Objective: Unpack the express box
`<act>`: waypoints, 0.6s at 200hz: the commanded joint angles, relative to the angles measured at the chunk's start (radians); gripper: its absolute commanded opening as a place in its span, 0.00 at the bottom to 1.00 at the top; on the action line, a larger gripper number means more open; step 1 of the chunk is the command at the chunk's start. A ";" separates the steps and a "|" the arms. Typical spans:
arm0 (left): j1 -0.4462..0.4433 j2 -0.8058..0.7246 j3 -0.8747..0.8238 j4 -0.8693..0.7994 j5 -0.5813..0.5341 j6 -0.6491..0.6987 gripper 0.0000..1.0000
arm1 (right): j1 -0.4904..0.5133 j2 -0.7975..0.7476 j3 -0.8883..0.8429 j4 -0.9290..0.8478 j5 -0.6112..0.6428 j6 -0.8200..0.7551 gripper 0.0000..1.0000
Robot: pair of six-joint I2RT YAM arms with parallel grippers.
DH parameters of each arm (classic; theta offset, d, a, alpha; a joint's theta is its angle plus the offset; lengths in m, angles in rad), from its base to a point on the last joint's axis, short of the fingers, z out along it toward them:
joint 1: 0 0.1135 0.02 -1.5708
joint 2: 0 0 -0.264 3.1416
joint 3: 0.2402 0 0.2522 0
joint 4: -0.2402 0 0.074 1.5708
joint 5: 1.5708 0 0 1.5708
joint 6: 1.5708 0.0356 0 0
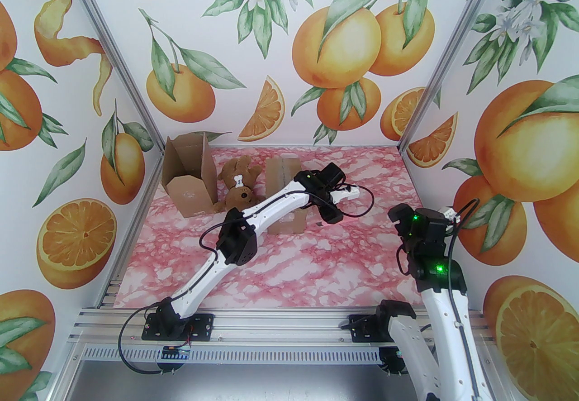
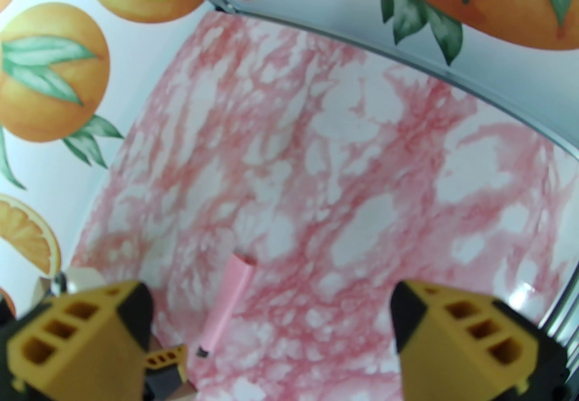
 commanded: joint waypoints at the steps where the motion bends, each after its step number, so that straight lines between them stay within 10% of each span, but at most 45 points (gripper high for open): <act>1: -0.029 0.030 0.054 0.021 -0.025 0.027 0.67 | -0.008 -0.015 -0.008 -0.038 0.004 -0.013 0.92; 120: -0.047 0.197 0.055 0.117 -0.122 -0.018 0.77 | -0.009 -0.078 0.003 -0.047 -0.044 -0.021 0.90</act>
